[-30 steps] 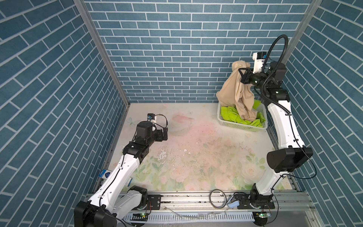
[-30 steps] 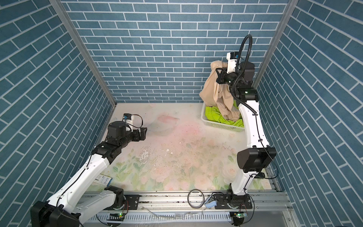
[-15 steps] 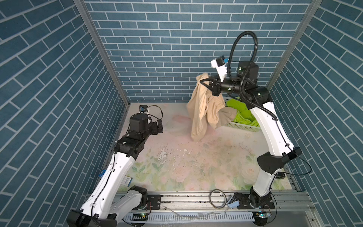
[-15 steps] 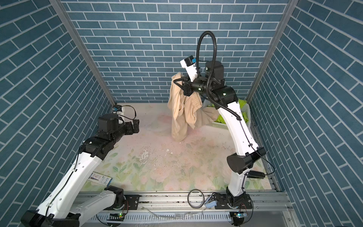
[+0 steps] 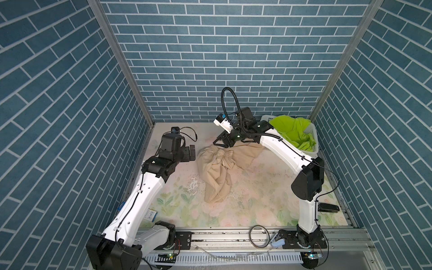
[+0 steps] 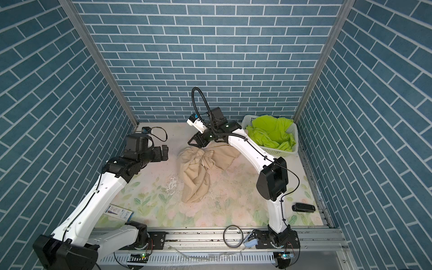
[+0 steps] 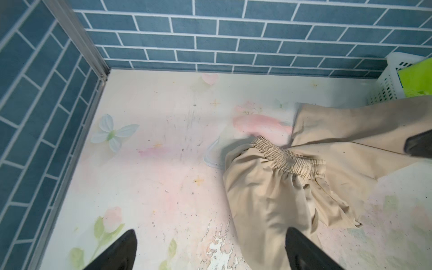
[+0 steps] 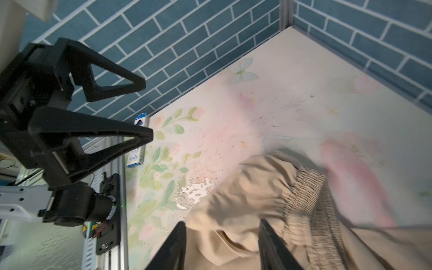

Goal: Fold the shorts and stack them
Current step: 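Drop the beige shorts on the table while the left arm reaches forward, then grasp the waistband with the left gripper while the right gripper reaches toward the shorts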

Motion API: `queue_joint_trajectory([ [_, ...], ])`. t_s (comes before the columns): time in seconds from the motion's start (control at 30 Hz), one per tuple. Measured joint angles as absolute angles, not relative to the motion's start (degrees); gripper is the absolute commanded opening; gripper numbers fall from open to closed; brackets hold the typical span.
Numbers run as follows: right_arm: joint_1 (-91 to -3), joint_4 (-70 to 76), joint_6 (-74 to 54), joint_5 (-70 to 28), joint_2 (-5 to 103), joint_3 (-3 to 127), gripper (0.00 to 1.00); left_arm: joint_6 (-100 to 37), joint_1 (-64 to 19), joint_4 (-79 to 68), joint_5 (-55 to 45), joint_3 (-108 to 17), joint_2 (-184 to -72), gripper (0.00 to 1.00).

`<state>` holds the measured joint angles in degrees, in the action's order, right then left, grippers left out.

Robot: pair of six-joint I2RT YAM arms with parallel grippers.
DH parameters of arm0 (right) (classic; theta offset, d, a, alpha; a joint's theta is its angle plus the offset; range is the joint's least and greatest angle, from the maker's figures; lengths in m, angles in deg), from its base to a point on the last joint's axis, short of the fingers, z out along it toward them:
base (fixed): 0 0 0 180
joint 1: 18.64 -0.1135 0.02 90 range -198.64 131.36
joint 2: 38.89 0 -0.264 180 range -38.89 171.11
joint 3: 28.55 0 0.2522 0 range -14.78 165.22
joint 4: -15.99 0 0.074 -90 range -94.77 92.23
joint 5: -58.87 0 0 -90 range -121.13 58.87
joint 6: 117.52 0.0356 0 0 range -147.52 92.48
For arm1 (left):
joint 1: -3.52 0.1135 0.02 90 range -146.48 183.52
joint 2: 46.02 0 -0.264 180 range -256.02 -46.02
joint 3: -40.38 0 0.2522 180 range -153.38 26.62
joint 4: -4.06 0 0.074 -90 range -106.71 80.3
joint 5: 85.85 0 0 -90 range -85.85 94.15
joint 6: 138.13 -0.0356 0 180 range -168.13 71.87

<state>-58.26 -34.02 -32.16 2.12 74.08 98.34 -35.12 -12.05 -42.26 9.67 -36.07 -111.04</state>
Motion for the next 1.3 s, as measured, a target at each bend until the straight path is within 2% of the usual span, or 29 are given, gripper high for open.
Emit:
queue_joint_trajectory([
  [0.13,-53.8,-33.6,-31.3,-7.8,65.9,90.3,0.59,-35.4,-12.0,-39.3,6.5,-34.9,-116.3,1.00],
  [0.3,-40.6,-31.8,-25.5,-17.7,57.5,78.4,0.59,-34.7,-12.0,-35.4,1.8,-34.9,-126.2,1.00],
  [0.4,-34.6,-31.2,-23.2,-25.0,56.7,72.0,0.59,-33.6,-12.1,-32.2,-2.4,-34.9,-131.7,1.00],
  [0.67,-27.9,-26.7,-17.1,-27.8,56.7,60.2,0.59,-31.5,-12.9,-27.8,-8.3,-38.8,-144.6,1.00],
  [0.73,-26.8,-25.5,-15.9,-27.7,56.7,58.2,0.59,-31.0,-13.0,-26.6,-9.4,-39.0,-146.2,0.97],
  [0.77,-26.0,-24.6,-15.3,-27.5,56.7,57.3,0.59,-30.7,-13.0,-26.0,-10.0,-39.0,-146.9,0.89],
  [0.83,-24.9,-22.9,-14.2,-27.3,56.8,56.0,0.59,-30.0,-13.1,-24.8,-10.6,-39.0,-147.9,0.51],
  [0.87,-24.5,-22.2,-13.9,-27.2,56.8,55.5,0.59,-30.2,-13.1,-24.6,-10.7,-39.0,-148.3,0.24],
  [0.9,-24.0,-21.3,-13.7,-27.2,56.8,54.9,0.59,-30.3,-13.1,-24.6,-10.7,-39.3,-149.0,0.01],
  [1.13,-21.4,-18.0,-12.3,-26.9,57.3,53.3,0.59,-32.9,-13.2,-28.1,-6.4,-39.9,-147.3,0.00],
  [1.3,-17.7,-16.2,-12.3,-27.1,57.1,51.6,0.57,-36.7,-12.9,-32.6,-2.9,-39.8,-135.4,0.00],
])
